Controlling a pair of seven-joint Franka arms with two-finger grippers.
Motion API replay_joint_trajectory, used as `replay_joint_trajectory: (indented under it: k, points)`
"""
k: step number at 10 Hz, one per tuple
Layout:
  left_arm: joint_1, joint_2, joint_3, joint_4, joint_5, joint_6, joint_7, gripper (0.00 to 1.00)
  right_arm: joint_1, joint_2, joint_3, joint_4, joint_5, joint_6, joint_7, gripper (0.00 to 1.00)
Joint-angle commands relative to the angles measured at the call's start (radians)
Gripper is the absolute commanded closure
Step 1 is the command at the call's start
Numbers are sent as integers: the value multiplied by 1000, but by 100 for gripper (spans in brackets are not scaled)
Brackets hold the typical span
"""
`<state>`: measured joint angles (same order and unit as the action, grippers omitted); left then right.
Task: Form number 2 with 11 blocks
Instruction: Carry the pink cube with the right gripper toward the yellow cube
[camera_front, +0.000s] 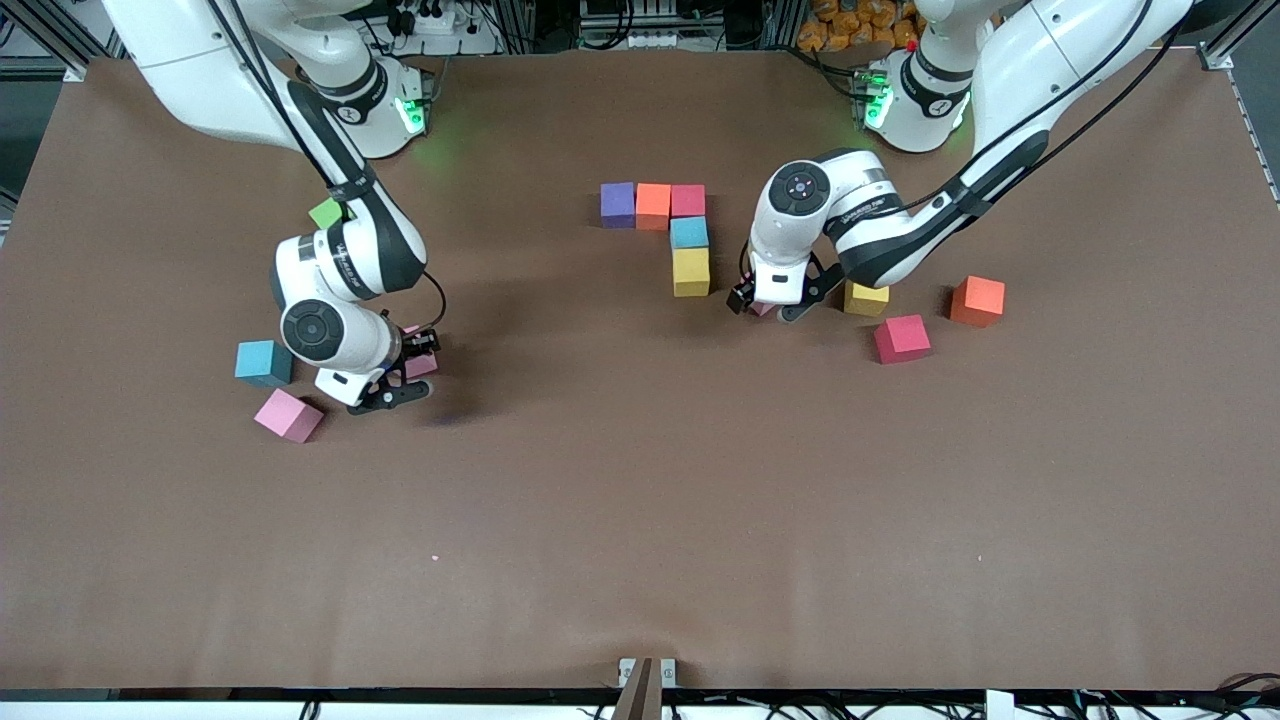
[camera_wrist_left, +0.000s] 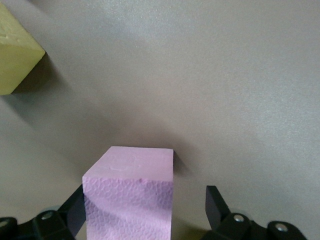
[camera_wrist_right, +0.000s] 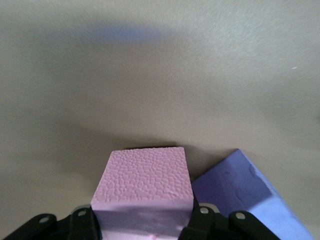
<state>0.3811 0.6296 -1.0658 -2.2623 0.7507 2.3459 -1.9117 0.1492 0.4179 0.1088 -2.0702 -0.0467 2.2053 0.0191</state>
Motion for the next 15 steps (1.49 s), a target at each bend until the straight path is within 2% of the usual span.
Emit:
replay_joint_trajectory:
  k: [1,2,3,4,5,7,10,11,12,15]
  points:
    - [7,-18,-16,-11,-31,-11,-15,6,35,-85,8,73,16,-145,48,100]
    - [8,-16,-16,-11,-31,-11,-15,37,47,-87,8,114,37,-215,153,100]
    - [8,-13,-14,-11,-31,-11,-13,77,76,-84,8,119,60,-217,213,100]
    - [8,-11,-14,-11,-33,-11,-15,100,85,-85,9,119,115,-226,267,100]
    - [12,-13,-14,-11,-33,-11,-18,100,104,-94,9,116,192,-246,316,100]
    - [21,-24,-16,7,-53,-52,-17,100,145,-137,15,116,269,-314,509,100]
    - [56,-25,-51,116,-112,-164,-7,100,164,-188,54,114,387,-406,959,100]
    - [88,-24,-69,144,-122,-177,-9,100,179,-185,66,114,431,-369,1200,100]
    - [116,-24,-85,171,-132,-180,-10,100,190,-180,72,108,442,-319,1360,100]
    - [156,-30,-89,239,-184,-185,-20,100,202,-166,114,68,458,-231,1603,100]
